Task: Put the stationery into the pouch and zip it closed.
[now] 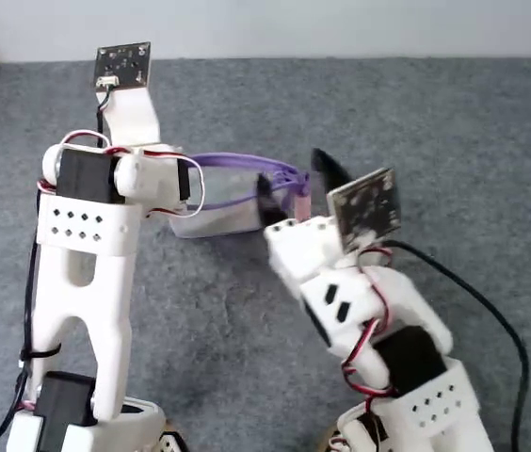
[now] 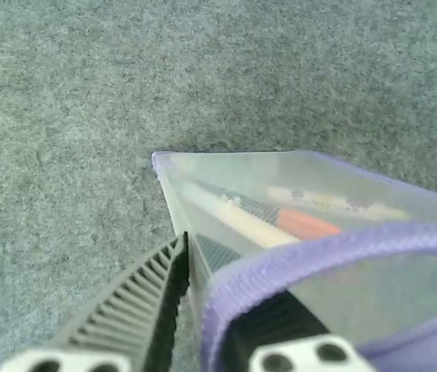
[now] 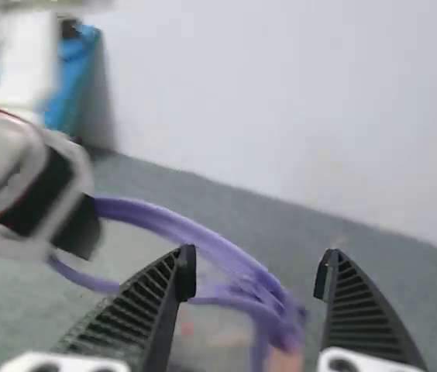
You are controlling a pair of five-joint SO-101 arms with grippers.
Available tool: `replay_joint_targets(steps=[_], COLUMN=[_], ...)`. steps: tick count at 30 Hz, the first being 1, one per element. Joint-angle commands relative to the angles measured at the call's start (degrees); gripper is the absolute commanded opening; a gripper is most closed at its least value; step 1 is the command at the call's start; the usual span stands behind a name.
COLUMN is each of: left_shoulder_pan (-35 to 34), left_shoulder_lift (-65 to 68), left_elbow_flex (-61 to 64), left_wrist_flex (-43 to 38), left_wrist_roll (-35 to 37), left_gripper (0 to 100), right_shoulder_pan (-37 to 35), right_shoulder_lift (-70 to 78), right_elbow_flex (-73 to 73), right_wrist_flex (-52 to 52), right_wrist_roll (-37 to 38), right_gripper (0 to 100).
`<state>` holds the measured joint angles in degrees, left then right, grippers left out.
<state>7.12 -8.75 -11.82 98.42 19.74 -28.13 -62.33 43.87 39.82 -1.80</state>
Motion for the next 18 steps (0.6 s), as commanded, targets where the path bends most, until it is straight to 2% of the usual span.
replay_joint_targets(steps=[1, 6, 11, 18], left_shoulder_pan=[-0.26, -0.26, 0.00, 0.18], left_shoulder_lift=[0.09, 0.09, 0.09, 0.09], left_elbow_flex=[-1.54, -1.54, -1.54, -1.45], left_wrist_flex=[0.35, 1.05, 1.14, 1.14], left_wrist_roll=[0.62, 0.62, 0.62, 0.62], left_gripper=[1, 1, 1, 1], right_shoulder_pan=[5.05, 9.27, 10.77, 10.42], right_shoulder_lift=[-0.57, 0.04, 0.04, 0.13], right_elbow_flex=[-3.60, -3.25, 3.78, 12.13], right_wrist_flex=[8.92, 16.04, 15.78, 4.44], right_wrist_roll=[-0.62, -0.35, -0.18, 5.71], right_gripper=[25.5, 25.5, 24.3, 16.9])
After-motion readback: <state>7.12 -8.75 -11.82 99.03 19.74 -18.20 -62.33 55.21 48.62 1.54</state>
